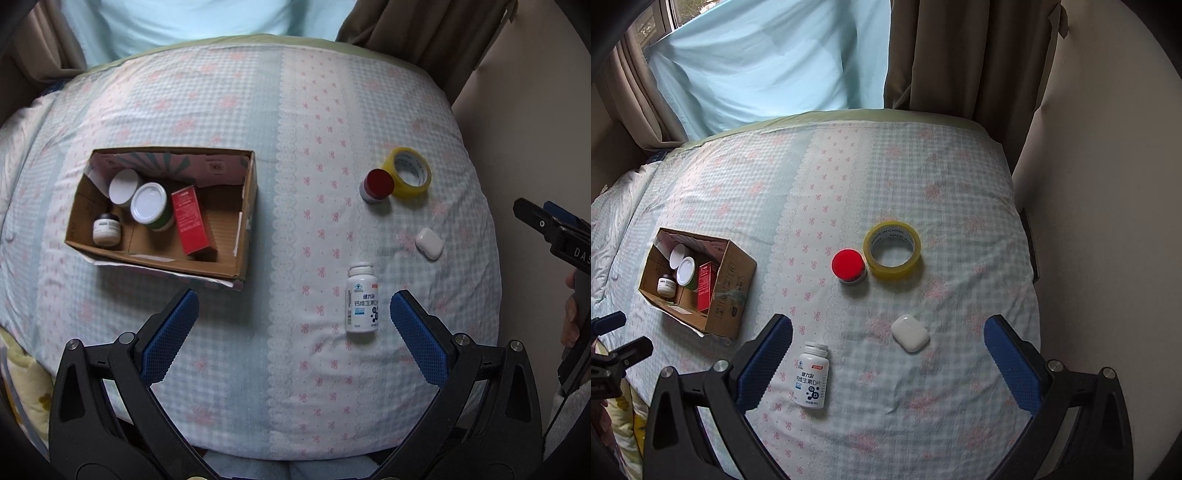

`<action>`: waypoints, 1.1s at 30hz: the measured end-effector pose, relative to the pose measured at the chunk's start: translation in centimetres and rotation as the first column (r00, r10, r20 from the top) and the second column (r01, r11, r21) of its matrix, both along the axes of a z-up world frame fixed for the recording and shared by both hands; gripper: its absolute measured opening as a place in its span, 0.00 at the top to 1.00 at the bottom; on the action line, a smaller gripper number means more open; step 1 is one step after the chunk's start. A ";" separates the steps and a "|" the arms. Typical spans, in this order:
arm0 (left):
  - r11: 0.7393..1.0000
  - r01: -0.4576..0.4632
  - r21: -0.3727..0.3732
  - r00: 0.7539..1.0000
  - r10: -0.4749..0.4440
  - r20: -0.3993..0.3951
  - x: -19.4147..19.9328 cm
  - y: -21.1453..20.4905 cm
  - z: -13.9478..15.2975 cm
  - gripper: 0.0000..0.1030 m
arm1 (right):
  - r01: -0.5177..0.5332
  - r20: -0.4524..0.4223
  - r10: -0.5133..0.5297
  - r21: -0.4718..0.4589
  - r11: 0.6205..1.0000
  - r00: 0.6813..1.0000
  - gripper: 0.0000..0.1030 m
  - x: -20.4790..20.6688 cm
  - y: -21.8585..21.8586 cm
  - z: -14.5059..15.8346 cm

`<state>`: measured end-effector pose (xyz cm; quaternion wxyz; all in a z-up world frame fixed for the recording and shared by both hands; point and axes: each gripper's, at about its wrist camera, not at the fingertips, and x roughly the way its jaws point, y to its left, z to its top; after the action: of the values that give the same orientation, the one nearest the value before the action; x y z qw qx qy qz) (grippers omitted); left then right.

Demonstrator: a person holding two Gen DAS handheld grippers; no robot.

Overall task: Organize rigid objects
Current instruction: 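Grasp the white vitamin bottle with the left tool while the right tool grasps the yellow tape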

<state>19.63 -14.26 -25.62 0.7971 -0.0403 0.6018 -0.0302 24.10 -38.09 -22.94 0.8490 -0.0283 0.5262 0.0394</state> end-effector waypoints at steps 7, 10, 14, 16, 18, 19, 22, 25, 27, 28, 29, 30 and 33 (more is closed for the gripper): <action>0.999 0.036 -0.036 0.996 -0.039 -0.081 -2.5 -5.5 -9.5 0.00 | -0.088 0.004 0.087 0.020 0.996 0.996 0.00 4.5 -1.7 -7.0; 0.998 0.051 -0.043 0.992 -0.056 -0.115 -2.6 -7.2 -13.0 0.02 | -0.111 0.012 0.111 0.035 0.993 0.994 0.00 6.3 -2.1 -9.8; 0.996 0.074 -0.053 0.986 -0.081 -0.147 -2.0 -9.3 -17.2 0.05 | -0.157 -0.003 0.157 0.019 0.987 0.988 0.00 8.5 -2.0 -13.7; 0.996 0.077 -0.054 0.983 -0.085 -0.160 -1.9 -9.8 -18.7 0.06 | -0.176 -0.017 0.176 0.016 0.984 0.984 0.00 9.3 -1.9 -15.6; 0.995 0.084 -0.053 0.981 -0.092 -0.170 -1.9 -10.3 -20.0 0.06 | -0.191 -0.026 0.191 0.011 0.982 0.981 0.00 10.0 -1.7 -17.2; 0.995 0.087 -0.052 0.981 -0.095 -0.172 -1.9 -10.5 -20.4 0.07 | -0.198 -0.029 0.198 0.004 0.980 0.980 0.00 10.3 -1.5 -18.0; 0.995 0.089 -0.051 0.979 -0.096 -0.179 -1.8 -10.9 -21.5 0.13 | -0.223 -0.033 0.222 -0.028 0.974 0.975 0.00 11.1 -0.9 -19.8; 0.995 0.083 -0.059 0.974 -0.093 -0.205 -1.6 -11.2 -22.7 0.23 | -0.244 -0.034 0.243 -0.055 0.968 0.970 0.00 12.1 -0.6 -21.2; 0.995 0.077 -0.066 0.974 -0.089 -0.210 -1.4 -11.3 -23.2 0.28 | -0.249 -0.032 0.248 -0.063 0.966 0.968 0.00 12.8 -0.5 -21.7; 0.995 0.076 -0.070 0.974 -0.089 -0.209 -1.3 -11.5 -23.3 0.29 | -0.250 -0.029 0.248 -0.063 0.966 0.968 0.00 13.1 -0.5 -21.8; 0.995 0.076 -0.072 0.974 -0.090 -0.206 -1.2 -11.7 -23.4 0.30 | -0.252 -0.029 0.251 -0.056 0.966 0.968 0.00 13.5 -0.6 -21.9; 0.994 0.079 -0.071 0.975 -0.092 -0.203 -1.1 -11.8 -23.5 0.30 | -0.257 -0.031 0.256 -0.050 0.965 0.966 0.00 13.9 -0.6 -22.1; 0.994 0.088 -0.068 0.973 -0.100 -0.209 -0.6 -12.4 -24.0 0.34 | -0.280 -0.033 0.279 -0.060 0.958 0.960 0.00 14.8 -0.2 -22.5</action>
<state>18.99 -26.68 -49.58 0.7245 -0.0382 0.6835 -0.0810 38.86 -38.33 -45.44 0.8271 -0.1293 0.5281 0.1424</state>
